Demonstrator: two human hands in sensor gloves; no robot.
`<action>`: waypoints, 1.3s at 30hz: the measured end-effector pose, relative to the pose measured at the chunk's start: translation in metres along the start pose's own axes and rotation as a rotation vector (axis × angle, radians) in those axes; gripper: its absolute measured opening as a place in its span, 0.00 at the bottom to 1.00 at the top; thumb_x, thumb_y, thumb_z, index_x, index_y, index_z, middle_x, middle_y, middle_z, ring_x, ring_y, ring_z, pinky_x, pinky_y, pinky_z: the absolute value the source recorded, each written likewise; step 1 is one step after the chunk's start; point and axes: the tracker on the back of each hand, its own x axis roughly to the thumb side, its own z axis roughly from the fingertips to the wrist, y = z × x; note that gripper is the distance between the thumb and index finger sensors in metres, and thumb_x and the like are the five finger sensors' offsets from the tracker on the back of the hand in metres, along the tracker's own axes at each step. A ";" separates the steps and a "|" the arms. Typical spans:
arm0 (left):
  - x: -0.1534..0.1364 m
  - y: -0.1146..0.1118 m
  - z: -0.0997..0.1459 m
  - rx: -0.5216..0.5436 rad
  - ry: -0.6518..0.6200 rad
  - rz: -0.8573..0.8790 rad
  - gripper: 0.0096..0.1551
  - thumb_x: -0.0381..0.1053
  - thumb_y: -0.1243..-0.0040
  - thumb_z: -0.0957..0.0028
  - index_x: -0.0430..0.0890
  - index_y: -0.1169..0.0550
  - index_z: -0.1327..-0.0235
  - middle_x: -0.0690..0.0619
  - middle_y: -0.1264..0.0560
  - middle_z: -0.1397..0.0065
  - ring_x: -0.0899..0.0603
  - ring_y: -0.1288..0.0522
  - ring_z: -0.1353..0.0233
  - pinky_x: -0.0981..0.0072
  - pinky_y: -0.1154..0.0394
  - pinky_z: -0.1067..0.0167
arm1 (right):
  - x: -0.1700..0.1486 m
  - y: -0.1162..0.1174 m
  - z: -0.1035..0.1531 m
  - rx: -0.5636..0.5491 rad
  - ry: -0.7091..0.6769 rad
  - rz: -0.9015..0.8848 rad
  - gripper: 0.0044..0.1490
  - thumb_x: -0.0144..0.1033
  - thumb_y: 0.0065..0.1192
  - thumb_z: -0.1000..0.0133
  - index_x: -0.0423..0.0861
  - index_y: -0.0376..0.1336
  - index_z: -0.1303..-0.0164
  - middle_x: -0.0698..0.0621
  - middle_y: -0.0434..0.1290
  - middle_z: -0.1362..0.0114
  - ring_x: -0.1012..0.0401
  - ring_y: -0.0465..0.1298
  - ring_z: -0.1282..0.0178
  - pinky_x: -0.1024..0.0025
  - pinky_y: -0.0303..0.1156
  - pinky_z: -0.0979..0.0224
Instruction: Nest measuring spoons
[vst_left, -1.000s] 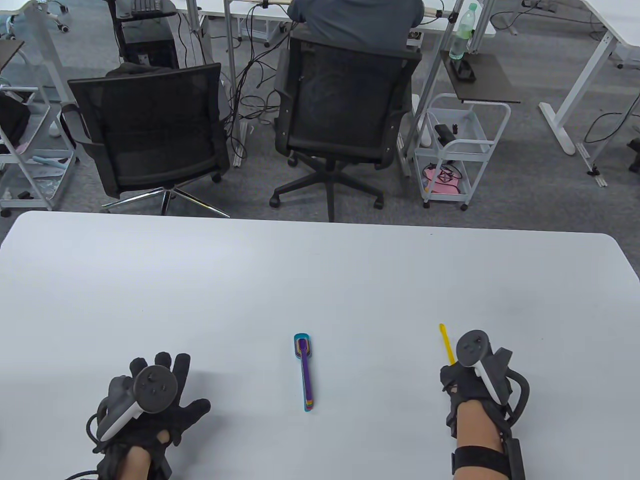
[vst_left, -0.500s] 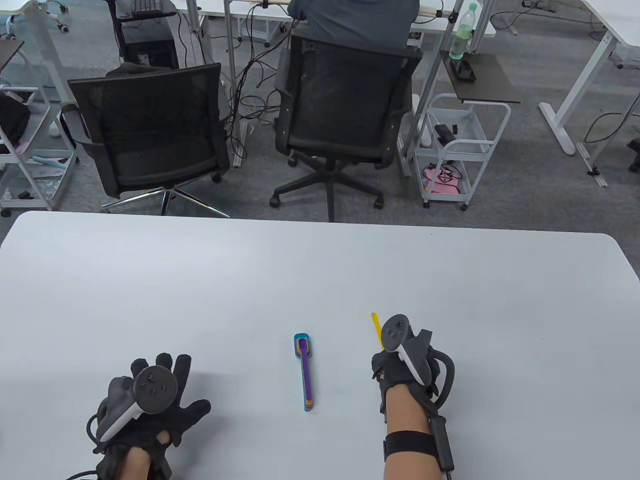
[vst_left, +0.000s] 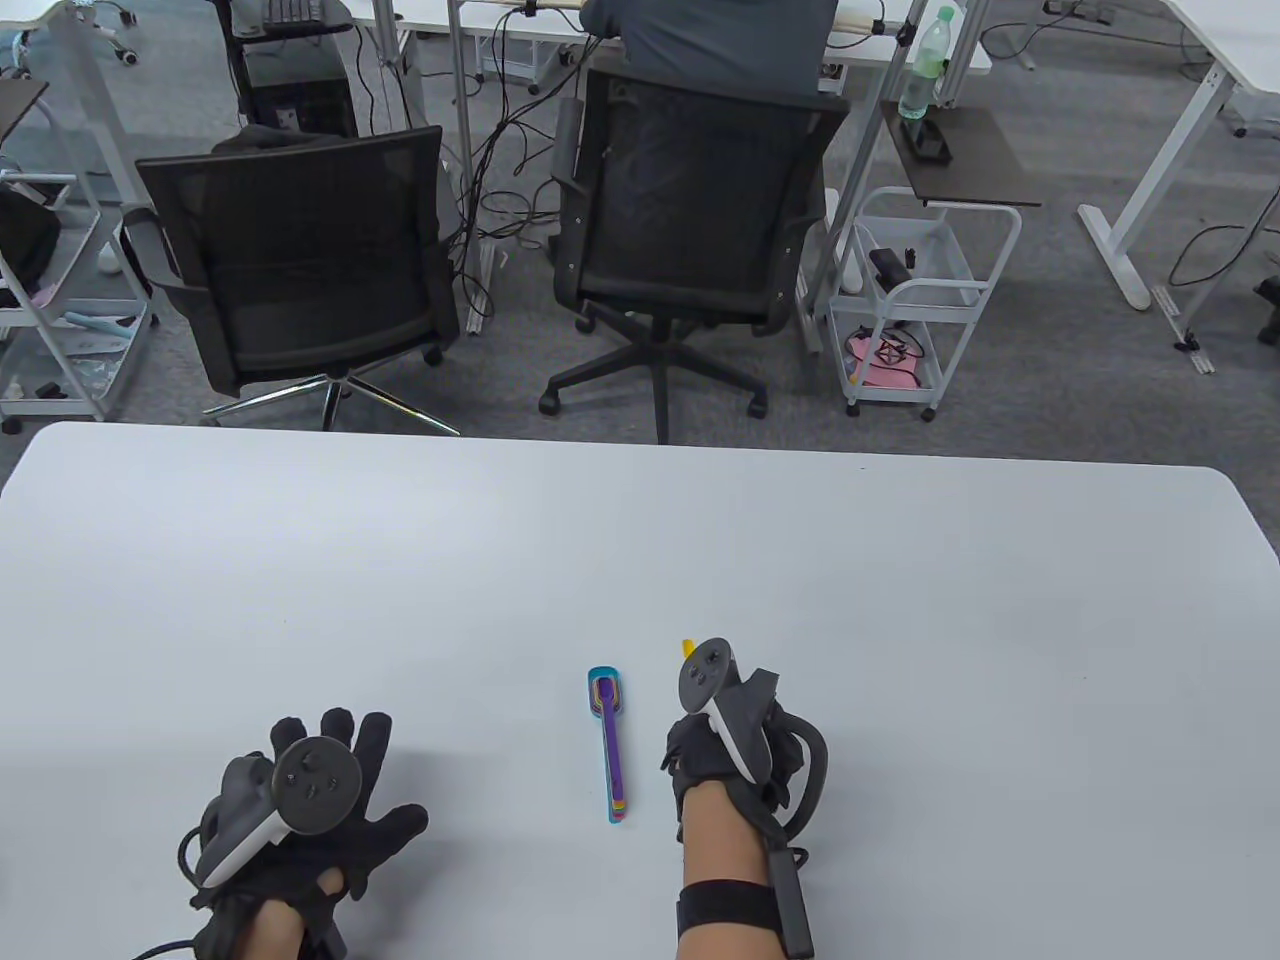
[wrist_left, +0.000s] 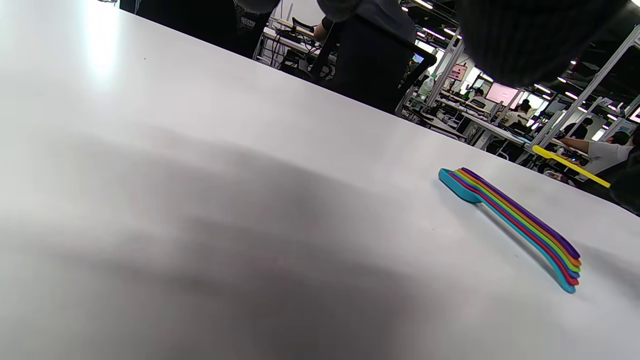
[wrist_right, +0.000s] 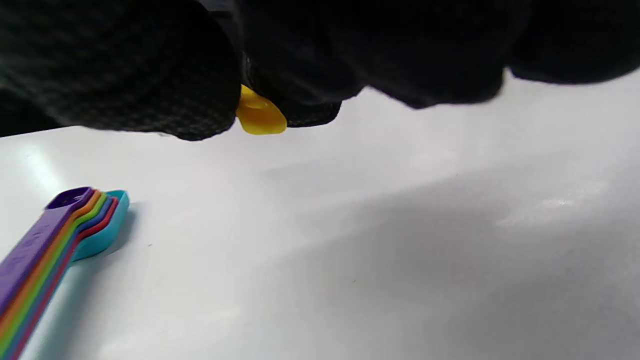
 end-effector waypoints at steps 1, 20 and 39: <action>0.000 0.000 0.000 0.002 -0.002 -0.001 0.64 0.74 0.37 0.53 0.47 0.49 0.11 0.33 0.56 0.10 0.15 0.66 0.17 0.13 0.65 0.34 | 0.003 0.001 0.002 -0.004 0.005 -0.001 0.36 0.54 0.80 0.58 0.37 0.76 0.53 0.55 0.81 0.68 0.60 0.80 0.77 0.51 0.81 0.62; 0.002 -0.004 -0.002 -0.025 0.008 -0.015 0.62 0.74 0.37 0.52 0.46 0.46 0.11 0.33 0.54 0.09 0.15 0.63 0.16 0.13 0.65 0.34 | 0.059 0.027 0.037 0.036 -0.005 0.042 0.36 0.53 0.80 0.57 0.36 0.77 0.53 0.54 0.81 0.69 0.59 0.81 0.77 0.48 0.80 0.60; 0.001 -0.003 -0.001 -0.046 0.021 -0.003 0.61 0.74 0.37 0.52 0.46 0.44 0.11 0.33 0.52 0.09 0.15 0.62 0.16 0.13 0.64 0.34 | 0.065 0.049 0.029 0.062 -0.022 0.060 0.35 0.52 0.79 0.57 0.36 0.76 0.52 0.54 0.81 0.68 0.57 0.81 0.74 0.46 0.79 0.57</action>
